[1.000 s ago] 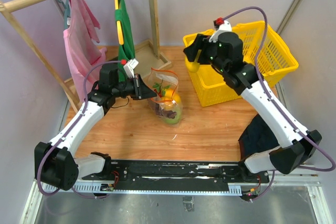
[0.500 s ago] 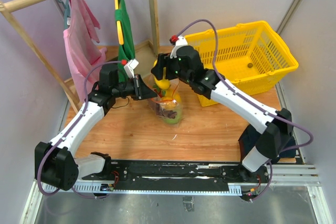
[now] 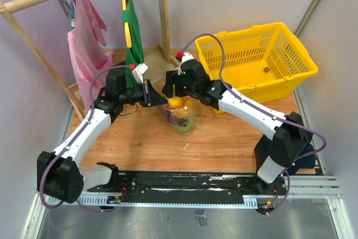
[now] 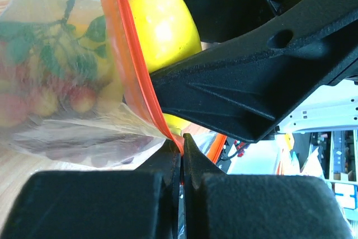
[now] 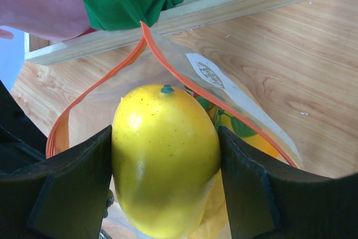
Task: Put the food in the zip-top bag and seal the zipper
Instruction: Place the fake fruit in the zipper food storage bag.
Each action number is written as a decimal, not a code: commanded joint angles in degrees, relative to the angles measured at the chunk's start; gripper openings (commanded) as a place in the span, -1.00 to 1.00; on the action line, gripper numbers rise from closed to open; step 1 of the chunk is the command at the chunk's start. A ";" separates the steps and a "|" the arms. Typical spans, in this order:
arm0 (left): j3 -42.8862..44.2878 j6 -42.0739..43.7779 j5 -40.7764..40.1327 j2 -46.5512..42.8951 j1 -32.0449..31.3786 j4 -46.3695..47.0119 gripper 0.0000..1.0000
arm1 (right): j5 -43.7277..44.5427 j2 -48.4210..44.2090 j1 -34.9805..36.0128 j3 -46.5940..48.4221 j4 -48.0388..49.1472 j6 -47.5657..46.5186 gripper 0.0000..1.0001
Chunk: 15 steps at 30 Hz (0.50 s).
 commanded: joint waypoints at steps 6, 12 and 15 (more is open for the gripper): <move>-0.55 -0.48 1.78 -1.25 0.41 2.85 -0.99 | -1.76 -3.30 0.88 1.36 -2.07 -0.09 0.71; -0.72 -0.67 1.87 -1.31 0.41 3.02 -0.99 | -1.01 -8.44 0.90 1.15 -2.86 -5.60 0.97; -0.92 -0.84 1.75 -1.52 0.46 3.17 -0.99 | -0.56 -11.74 0.74 -0.38 -3.96 -9.47 0.97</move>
